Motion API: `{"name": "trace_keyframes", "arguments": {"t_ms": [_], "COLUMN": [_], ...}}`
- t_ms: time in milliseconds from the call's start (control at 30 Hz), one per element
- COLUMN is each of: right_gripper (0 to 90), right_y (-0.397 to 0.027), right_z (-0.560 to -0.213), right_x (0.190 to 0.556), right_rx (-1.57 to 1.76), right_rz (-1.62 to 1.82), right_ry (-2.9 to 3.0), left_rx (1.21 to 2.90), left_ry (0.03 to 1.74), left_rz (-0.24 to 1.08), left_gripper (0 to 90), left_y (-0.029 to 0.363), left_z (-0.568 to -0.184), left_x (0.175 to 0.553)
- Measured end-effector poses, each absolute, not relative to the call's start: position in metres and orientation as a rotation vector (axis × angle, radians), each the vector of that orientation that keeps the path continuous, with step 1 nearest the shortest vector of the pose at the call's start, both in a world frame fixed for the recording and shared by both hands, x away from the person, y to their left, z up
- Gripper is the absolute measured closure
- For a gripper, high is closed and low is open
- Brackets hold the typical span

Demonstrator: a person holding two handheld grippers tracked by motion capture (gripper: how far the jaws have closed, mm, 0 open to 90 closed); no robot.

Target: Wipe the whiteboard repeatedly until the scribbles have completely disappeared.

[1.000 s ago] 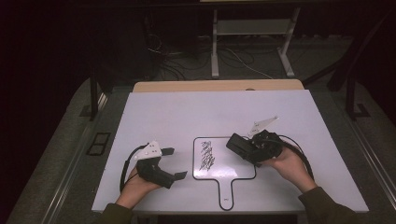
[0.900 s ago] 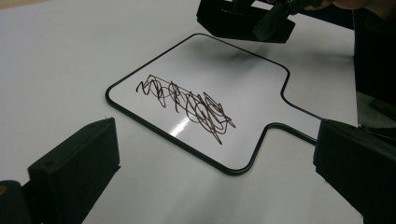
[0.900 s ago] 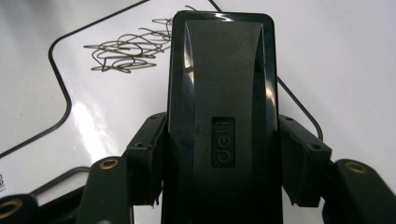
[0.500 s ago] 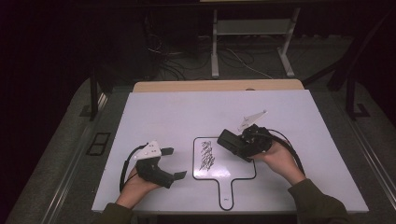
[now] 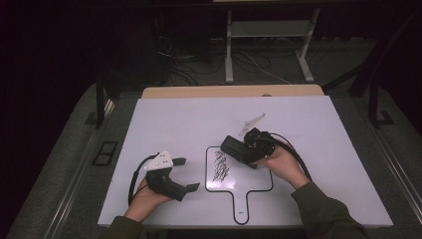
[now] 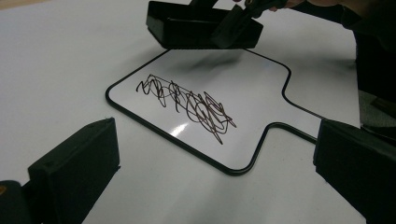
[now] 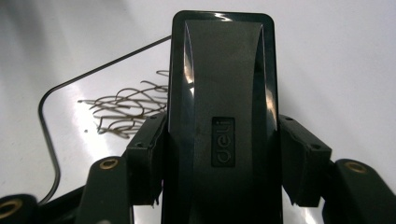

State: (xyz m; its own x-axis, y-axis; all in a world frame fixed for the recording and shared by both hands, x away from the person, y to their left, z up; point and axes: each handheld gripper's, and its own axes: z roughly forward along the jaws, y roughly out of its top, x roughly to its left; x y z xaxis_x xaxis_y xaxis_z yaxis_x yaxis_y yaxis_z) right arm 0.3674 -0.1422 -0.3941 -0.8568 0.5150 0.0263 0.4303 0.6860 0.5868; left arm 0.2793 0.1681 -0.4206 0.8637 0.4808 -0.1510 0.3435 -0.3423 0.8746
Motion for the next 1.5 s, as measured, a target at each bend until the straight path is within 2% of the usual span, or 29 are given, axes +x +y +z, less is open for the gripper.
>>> {"name": "trace_keyframes", "arguments": {"t_ms": [633, 1500], "right_gripper": [38.9, 38.9], "right_y": [-0.113, -0.103], "right_z": [-0.409, -0.421], "right_x": [0.398, 0.401], "right_rx": [0.763, 0.720], "right_rz": [0.739, 0.635], "right_ry": [2.770, 2.778], "left_rx": [1.956, 1.956], "left_ry": [0.605, 0.598], "left_rz": [0.158, 0.158], "left_gripper": [0.0, 0.0], "left_y": [0.170, 0.170], "left_z": [-0.420, -0.420], "left_x": [0.280, 0.281]}}
